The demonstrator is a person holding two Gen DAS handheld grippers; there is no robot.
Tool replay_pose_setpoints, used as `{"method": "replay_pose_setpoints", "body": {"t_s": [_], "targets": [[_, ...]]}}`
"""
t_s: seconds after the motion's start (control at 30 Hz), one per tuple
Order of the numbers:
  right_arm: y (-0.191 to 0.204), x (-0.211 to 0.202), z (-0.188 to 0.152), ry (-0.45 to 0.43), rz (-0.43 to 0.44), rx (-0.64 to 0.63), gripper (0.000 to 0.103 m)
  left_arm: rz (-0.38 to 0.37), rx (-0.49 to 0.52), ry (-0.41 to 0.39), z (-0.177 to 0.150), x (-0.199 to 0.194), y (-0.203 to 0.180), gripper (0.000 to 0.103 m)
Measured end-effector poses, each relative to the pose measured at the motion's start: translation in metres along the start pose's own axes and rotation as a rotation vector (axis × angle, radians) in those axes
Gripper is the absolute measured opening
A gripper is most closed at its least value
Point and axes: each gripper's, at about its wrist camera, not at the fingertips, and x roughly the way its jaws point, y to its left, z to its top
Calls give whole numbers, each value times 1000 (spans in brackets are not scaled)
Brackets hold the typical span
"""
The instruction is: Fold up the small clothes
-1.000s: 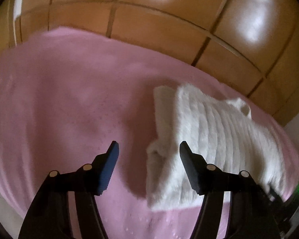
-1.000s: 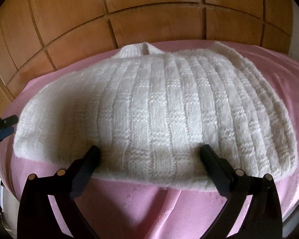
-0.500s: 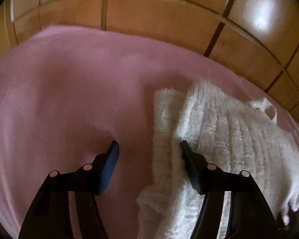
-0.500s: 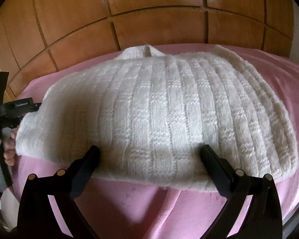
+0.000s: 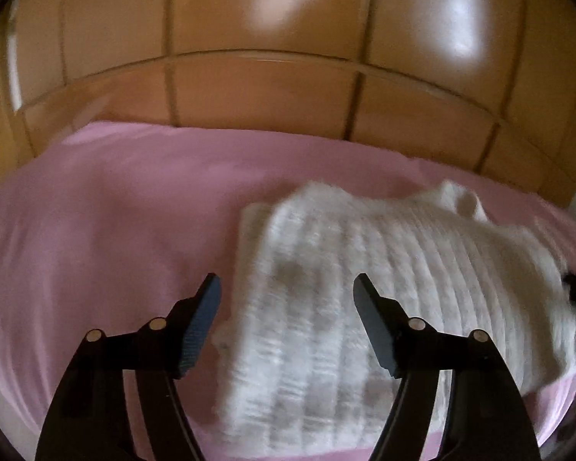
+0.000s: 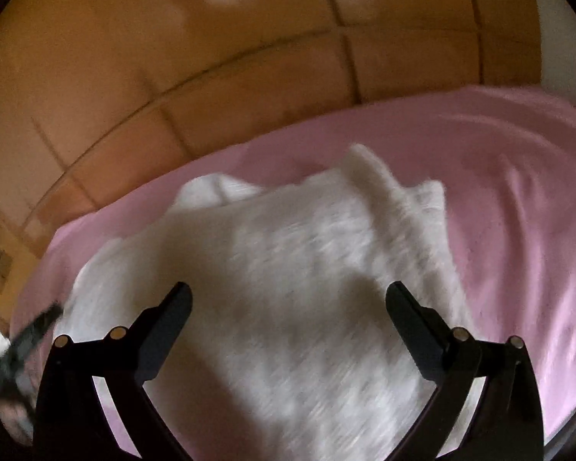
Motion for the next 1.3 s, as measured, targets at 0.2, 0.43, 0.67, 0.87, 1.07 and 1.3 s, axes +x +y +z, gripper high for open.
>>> {"method": "replay_pose_setpoints", "body": {"t_s": [0.2, 0.43, 0.67, 0.87, 1.07, 1.3], "targets": [[-26, 26, 1, 9, -43, 26, 101, 10, 44, 17, -8, 0, -16, 70], [-25, 23, 0, -7, -54, 7, 101, -15, 59, 4, -7, -13, -23, 70], [-36, 0, 1, -27, -37, 41, 101, -48, 80, -8, -10, -25, -29, 70], [-75, -12, -12, 5, -32, 152, 101, -65, 91, -9, -13, -28, -35, 70], [-92, -24, -36, 29, 68, 201, 101, -84, 102, 7, -18, -23, -42, 70], [-65, -20, -48, 93, 190, 163, 80, -160, 106, 72, -26, -5, -52, 70]]}}
